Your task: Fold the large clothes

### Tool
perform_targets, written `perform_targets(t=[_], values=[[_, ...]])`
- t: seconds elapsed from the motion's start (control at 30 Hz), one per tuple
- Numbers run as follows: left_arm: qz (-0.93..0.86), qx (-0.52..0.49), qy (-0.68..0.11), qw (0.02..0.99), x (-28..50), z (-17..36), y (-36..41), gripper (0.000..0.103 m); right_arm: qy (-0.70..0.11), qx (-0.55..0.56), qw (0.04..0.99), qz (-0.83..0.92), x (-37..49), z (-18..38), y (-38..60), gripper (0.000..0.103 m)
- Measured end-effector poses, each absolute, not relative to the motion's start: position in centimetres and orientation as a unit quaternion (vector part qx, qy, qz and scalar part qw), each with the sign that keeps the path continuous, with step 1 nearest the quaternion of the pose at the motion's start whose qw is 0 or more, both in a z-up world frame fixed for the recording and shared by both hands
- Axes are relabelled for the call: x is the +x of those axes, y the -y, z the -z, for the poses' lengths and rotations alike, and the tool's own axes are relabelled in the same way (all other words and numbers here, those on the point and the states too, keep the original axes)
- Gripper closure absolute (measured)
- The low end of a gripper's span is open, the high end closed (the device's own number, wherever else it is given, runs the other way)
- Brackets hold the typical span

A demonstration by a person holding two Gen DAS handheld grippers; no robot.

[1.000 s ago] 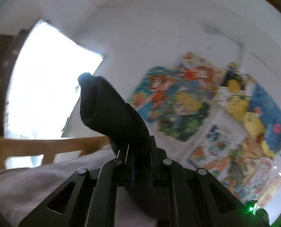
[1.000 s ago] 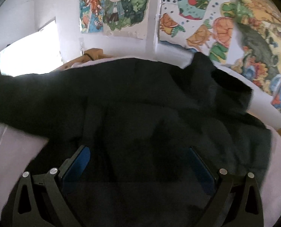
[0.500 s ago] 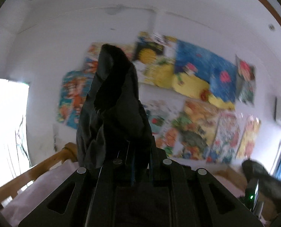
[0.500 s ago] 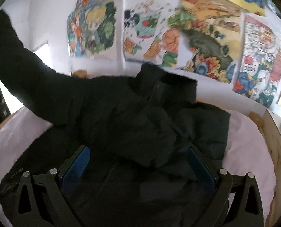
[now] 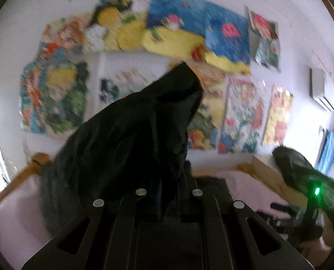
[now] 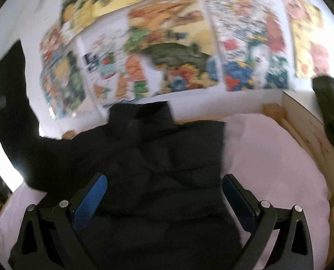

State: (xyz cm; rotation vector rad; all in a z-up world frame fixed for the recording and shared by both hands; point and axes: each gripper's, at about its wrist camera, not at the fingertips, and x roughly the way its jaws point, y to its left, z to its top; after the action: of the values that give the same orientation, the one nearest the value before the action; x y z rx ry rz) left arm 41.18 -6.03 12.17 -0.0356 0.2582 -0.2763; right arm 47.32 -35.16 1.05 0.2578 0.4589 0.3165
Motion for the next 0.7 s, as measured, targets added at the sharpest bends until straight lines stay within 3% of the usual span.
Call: perform_targets(t=[0.5, 0.7], values=[[0.246, 0.008, -0.238, 0.939, 46.9, 0.6, 15.4, 0.097, -0.270, 0.163, 0.941, -0.120, 47.6, 4.7, 44.1, 0.000], [0.262, -0.008, -0.342, 0.902, 49.3, 4.7, 15.9, 0.094, -0.286, 0.229, 0.918, -0.150, 48.5, 6.4, 45.2, 0.000]])
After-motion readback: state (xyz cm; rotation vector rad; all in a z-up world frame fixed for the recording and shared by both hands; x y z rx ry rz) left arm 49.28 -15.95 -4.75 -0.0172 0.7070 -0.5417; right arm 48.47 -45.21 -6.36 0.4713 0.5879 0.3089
